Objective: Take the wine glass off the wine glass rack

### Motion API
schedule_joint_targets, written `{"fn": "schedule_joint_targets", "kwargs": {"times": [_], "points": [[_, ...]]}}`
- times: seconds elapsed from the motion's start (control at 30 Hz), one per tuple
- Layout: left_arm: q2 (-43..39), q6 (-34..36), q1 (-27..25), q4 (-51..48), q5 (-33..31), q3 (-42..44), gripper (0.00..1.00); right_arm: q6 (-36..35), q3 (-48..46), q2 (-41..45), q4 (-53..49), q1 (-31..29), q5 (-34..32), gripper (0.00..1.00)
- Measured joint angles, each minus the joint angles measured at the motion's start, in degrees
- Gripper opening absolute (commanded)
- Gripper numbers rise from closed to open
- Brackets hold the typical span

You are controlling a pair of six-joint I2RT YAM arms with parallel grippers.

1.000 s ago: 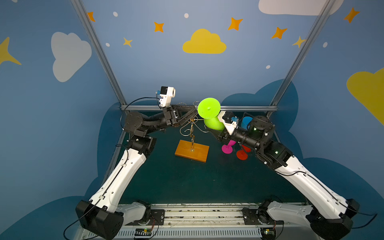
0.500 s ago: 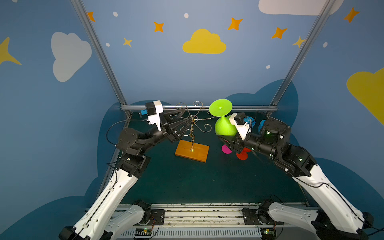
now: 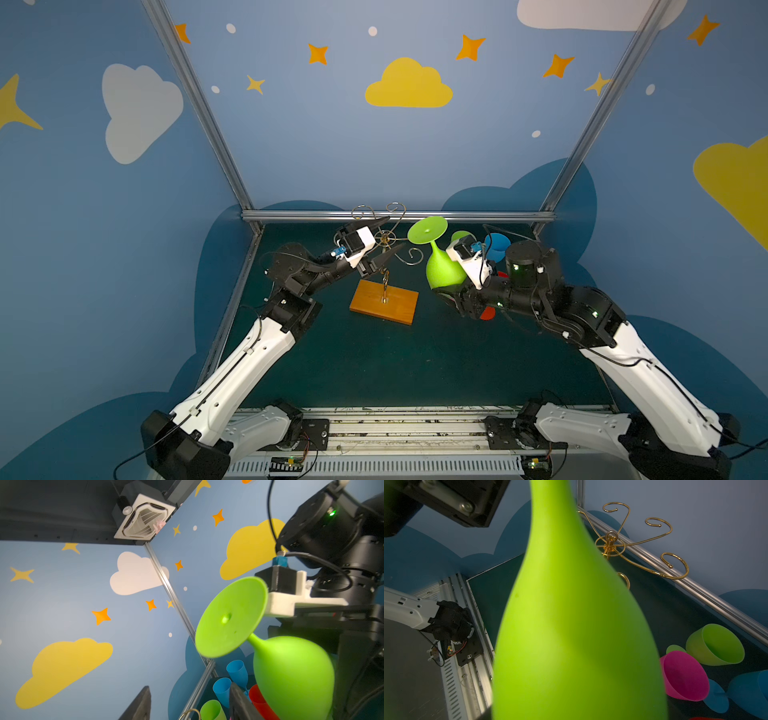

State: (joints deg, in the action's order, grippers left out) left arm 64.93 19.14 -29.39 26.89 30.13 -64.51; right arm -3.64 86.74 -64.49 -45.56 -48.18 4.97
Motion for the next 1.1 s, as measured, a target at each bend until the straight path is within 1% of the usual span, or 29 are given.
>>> {"fn": "schedule_joint_targets", "kwargs": {"times": [0.1, 0.23, 0.3, 0.43, 0.53, 0.67, 0.73, 0.77, 0.9, 0.97, 1.0, 1.1], "points": [[0.35, 3.23, -1.51, -0.33, 0.42, -0.94, 0.58, 0.31, 0.17, -0.87, -0.61, -0.31, 0.00, 0.24], [0.85, 5.55, -2.19, -0.42, 1.05, -1.29, 0.50, 0.72, 0.46, -2.05, -1.44, -0.68, 0.13, 0.24], [1.22, 6.43, -2.29, -0.74, 1.29, -1.53, 0.45, 0.90, 0.48, -2.47, -1.75, -0.85, 0.15, 0.24], [1.79, 7.80, -2.56, -1.84, 1.66, -2.12, 0.32, 1.33, 0.48, -2.95, -2.12, -1.18, 0.17, 0.26], [1.81, 8.50, -2.67, -2.80, 1.92, -2.14, 0.27, 1.68, 0.48, -3.06, -2.14, -1.22, 0.17, 0.27], [1.81, 9.09, -2.78, -3.82, 1.92, -2.14, 0.11, 2.12, 0.50, -3.06, -2.12, -1.29, 0.24, 0.28], [1.81, 9.99, -2.71, -4.22, 1.55, -2.14, 0.06, 2.67, 0.50, -2.99, -2.14, -1.29, 0.55, 0.34], [1.81, 10.47, -2.45, -4.50, 1.14, -2.14, 0.03, 3.21, 0.55, -2.82, -2.10, -1.29, 0.68, 0.39], [1.81, 11.04, -2.36, -4.11, 0.48, -2.12, 0.03, 4.48, 0.52, -1.90, -2.05, -1.31, 1.49, 0.61], [1.79, 10.56, -2.49, -3.89, -0.50, -2.03, 0.03, 5.20, 0.26, -1.25, -1.44, -1.31, 1.64, 0.75], [1.77, 9.97, -2.45, -3.87, -1.33, -1.88, 0.03, 5.66, 0.04, -0.68, -0.74, -1.29, 1.64, 0.79], [1.46, 5.95, -2.47, -3.72, -4.46, -1.11, 0.03, 6.78, -1.55, 2.01, 2.19, -1.22, 1.60, 0.83]]}}
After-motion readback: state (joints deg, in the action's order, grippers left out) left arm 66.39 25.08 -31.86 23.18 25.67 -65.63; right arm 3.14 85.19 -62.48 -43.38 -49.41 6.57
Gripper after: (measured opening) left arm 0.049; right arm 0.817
